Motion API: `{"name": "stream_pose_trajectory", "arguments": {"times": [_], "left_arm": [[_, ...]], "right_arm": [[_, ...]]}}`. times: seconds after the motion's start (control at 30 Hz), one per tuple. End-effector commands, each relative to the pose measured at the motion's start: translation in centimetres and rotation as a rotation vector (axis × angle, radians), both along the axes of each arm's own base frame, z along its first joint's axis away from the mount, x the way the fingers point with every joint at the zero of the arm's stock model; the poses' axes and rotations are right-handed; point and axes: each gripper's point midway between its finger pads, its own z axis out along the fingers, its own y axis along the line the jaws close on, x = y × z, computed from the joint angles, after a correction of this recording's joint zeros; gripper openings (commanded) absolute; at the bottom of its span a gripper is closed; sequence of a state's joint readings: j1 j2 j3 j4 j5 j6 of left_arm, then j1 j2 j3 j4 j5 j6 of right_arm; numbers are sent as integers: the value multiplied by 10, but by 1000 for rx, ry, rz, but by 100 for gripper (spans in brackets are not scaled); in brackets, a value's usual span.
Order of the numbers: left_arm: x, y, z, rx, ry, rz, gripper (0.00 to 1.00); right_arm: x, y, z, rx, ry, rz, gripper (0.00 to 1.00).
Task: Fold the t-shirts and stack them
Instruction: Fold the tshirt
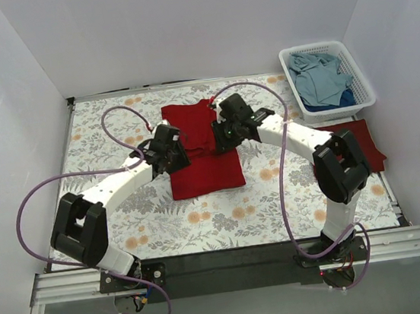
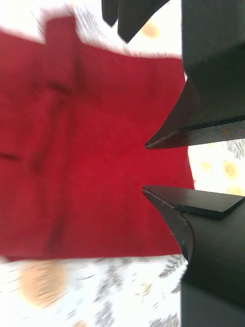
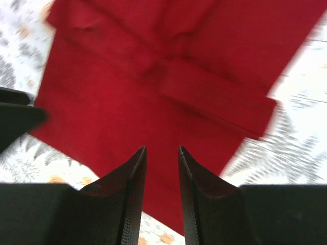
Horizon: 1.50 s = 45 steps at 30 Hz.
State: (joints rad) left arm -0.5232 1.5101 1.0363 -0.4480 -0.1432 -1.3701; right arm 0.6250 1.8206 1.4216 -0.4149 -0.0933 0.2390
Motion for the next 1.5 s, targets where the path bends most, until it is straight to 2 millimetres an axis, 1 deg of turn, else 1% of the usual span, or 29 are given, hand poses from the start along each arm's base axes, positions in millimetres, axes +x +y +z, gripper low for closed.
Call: {"name": "stream_pose_trajectory", "arguments": {"times": [0.0,0.07,0.23,0.37,0.5,0.6,0.63,0.7,0.77,0.8,0.83,0.9,0.93,0.97,1.0,1.03,1.07,1.1,1.13,1.17,1.2,1.23,1.27,1.3,1.33,1.37,1.4,1.43,1.47], "left_arm": [[-27,-3,-43,32,119,-1,33],[-38,-7,-56,44,156,-15,33],[-58,-1,-74,59,220,-26,33],[-76,9,-88,85,274,-26,33],[-83,13,-91,91,291,-28,33],[-88,14,-91,91,304,-37,33],[-87,14,-88,83,295,-39,33],[-89,13,-87,80,295,-47,33],[-92,14,-85,72,295,-52,33],[-93,14,-85,71,293,-52,33],[-94,15,-83,69,289,-50,33],[-94,16,-81,65,282,-46,33],[-94,16,-79,65,278,-40,33],[-92,17,-75,64,265,-33,33],[-92,18,-72,65,258,-23,33],[-90,19,-69,59,250,-13,33],[-87,18,-64,51,235,5,33],[-85,17,-56,34,211,14,33],[-82,16,-50,18,193,27,33],[-80,15,-44,-3,176,45,33],[-77,14,-34,-30,142,50,33],[-76,13,-28,-48,123,57,33],[-79,15,-28,-61,121,69,33],[-76,12,-20,-93,87,71,33],[-75,12,-19,-106,77,75,33],[-77,13,-22,-113,81,81,33],[-78,13,-26,-135,93,87,33],[-79,14,-32,-141,112,93,32],[-81,15,-38,-149,135,99,32]], "right_arm": [[-2,28,-15,62,-10,12,36],[-6,39,-23,69,-5,29,36],[2,53,-42,89,-13,27,35],[16,58,-47,81,-53,21,35],[38,66,-53,71,-87,17,35],[58,64,-55,52,-123,3,35],[75,64,-42,66,-163,-14,35],[97,61,-29,65,-224,-31,35],[131,53,3,88,-320,-83,36],[140,50,9,101,-337,-84,36],[158,44,30,128,-376,-105,36],[159,48,41,182,-365,-57,37],[160,43,47,202,-357,-52,38],[149,46,44,226,-320,-19,38],[138,45,56,251,-315,0,38],[127,45,57,276,-283,11,38],[99,44,36,297,-189,59,38],[82,44,54,341,-179,86,38],[67,44,56,378,-145,109,38],[41,47,55,445,-59,149,38],[9,39,46,475,16,156,38],[-2,42,52,547,-1,185,38],[-26,43,57,625,87,198,38],[-52,32,44,644,134,190,38],[-63,30,43,671,153,197,38],[-71,31,49,718,142,231,38],[-82,27,48,736,172,221,38],[-96,20,28,724,221,205,38],[-101,17,23,733,221,208,38]]}}
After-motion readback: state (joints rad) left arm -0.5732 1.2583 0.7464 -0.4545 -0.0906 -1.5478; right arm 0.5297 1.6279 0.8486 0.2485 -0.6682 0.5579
